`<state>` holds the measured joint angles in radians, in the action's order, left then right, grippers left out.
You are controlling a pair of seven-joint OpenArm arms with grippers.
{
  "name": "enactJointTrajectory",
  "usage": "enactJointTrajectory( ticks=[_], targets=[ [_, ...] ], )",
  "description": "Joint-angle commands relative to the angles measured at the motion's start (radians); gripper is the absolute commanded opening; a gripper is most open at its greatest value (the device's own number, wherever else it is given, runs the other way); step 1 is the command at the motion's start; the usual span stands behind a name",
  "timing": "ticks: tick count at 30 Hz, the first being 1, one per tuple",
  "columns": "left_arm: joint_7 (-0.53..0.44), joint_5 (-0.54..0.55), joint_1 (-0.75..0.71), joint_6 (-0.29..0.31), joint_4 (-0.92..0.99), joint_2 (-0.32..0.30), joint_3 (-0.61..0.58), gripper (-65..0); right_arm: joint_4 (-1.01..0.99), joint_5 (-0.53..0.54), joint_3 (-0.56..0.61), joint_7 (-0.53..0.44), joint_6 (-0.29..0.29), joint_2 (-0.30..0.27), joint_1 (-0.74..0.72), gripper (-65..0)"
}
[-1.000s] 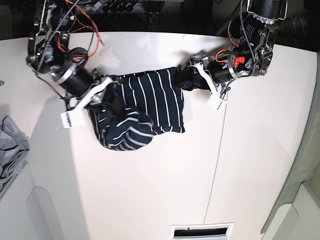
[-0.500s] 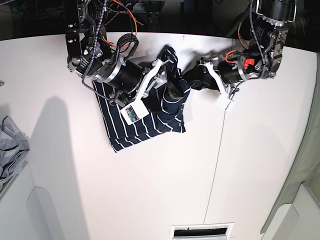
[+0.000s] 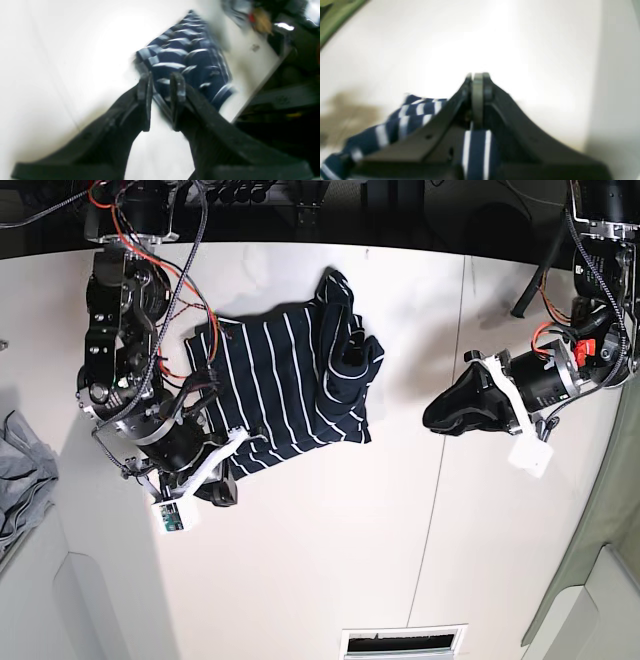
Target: Layout the t-shirt on the table in an organized manner, then fold the t-shirt properly
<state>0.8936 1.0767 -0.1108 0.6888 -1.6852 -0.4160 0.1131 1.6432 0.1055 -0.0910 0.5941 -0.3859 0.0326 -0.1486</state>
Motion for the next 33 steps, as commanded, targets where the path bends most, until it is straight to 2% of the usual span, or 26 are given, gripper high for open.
enactJointTrajectory(
  ticks=[1, 5, 8, 13, 17, 20, 26, 33],
  targets=[
    [-0.017, 0.024, 0.011, 0.009, -0.044, -0.008, -0.019, -54.6, -0.031, 0.010, -0.007, -0.037, -0.003, -0.003, -0.044, -65.0],
    [-0.018, 0.010, 0.011, 0.009, -0.083, 0.004, -0.160, -56.0, -0.245, 0.011, -0.014, -0.104, -0.010, -0.032, -0.134, -65.0],
    [-0.029, -0.103, 0.011, 0.009, -0.068, 0.049, -0.264, -56.0, -0.391, 0.040, -0.013, -0.136, -0.071, -0.052, -0.194, -65.0],
    [-0.151, -0.296, 0.011, 0.009, 0.058, 0.108, -0.372, -56.0, -0.552, 0.079, -0.006, -0.146, -0.154, -0.052, -0.259, -65.0],
    [-0.260, -0.436, 0.035, 0.009, 0.203, 0.125, -0.376, -56.0, -0.580, 0.078, -0.004, -0.137, -0.161, -0.055, -0.252, -65.0],
    [-0.273, -0.489, 0.098, 0.009, 0.306, 0.124, -0.363, -56.0, -0.584, 0.097, -0.003, -0.106, -0.170, -0.077, -0.250, -65.0],
    [-0.273, -0.494, 0.224, 0.002, 0.414, 0.114, -0.309, -56.0, -0.582, 0.209, -0.002, -0.095, -0.188, -0.137, -0.174, -65.0],
    [-0.278, -0.494, 0.344, 0.002, 0.452, 0.122, -0.310, -56.0, -0.545, 0.346, -0.002, -0.047, -0.197, -0.140, -0.042, -65.0]
  ],
)
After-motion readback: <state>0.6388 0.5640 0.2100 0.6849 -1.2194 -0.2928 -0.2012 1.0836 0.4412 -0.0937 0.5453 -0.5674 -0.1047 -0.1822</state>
